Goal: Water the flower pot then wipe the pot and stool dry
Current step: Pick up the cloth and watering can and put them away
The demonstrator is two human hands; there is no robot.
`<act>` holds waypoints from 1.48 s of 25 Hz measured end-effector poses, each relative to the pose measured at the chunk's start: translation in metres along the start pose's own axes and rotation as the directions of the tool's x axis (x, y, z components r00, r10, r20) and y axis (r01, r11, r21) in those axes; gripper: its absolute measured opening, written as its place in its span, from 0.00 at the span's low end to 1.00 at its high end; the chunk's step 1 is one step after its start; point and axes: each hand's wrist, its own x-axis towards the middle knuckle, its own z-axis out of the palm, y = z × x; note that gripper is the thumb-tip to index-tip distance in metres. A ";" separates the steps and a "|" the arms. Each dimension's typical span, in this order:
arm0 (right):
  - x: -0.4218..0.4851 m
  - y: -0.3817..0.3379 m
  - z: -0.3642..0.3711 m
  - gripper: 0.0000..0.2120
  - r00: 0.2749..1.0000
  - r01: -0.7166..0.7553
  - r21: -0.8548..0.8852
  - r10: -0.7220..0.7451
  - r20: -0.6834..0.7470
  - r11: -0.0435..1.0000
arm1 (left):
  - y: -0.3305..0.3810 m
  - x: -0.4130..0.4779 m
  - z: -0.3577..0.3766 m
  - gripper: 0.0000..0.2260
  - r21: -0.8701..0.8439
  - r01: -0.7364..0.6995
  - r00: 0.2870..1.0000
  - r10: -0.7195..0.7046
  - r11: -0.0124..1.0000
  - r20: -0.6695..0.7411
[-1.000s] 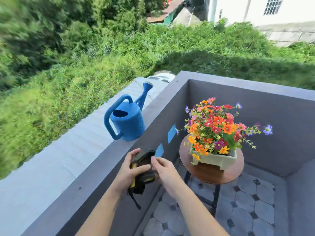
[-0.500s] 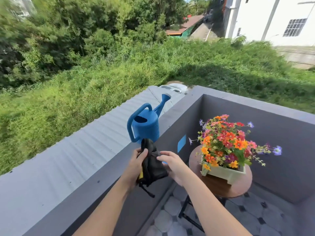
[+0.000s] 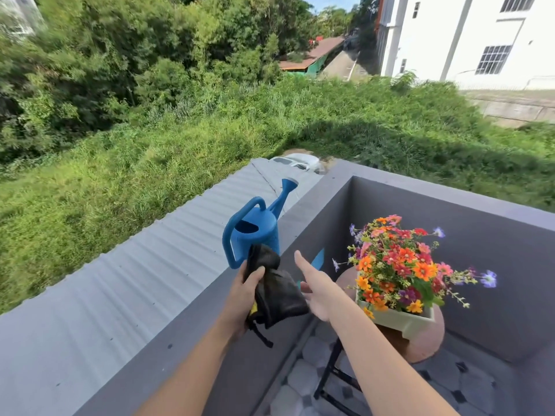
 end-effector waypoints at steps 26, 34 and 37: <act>0.107 -0.077 0.099 0.11 0.832 0.475 -0.284 -0.530 -0.165 0.833 | 0.123 0.192 -0.078 0.15 0.887 -0.238 0.920 0.384 0.397 0.075; 0.127 -0.067 0.098 0.21 0.770 0.252 -0.530 -0.499 -0.397 0.810 | 0.090 0.212 -0.077 0.13 0.874 -0.225 0.935 0.348 0.432 0.069; 0.133 -0.048 0.096 0.28 0.644 0.268 -0.719 -0.674 -0.361 0.641 | 0.105 0.200 -0.064 0.23 0.874 -0.125 0.985 0.165 0.469 0.052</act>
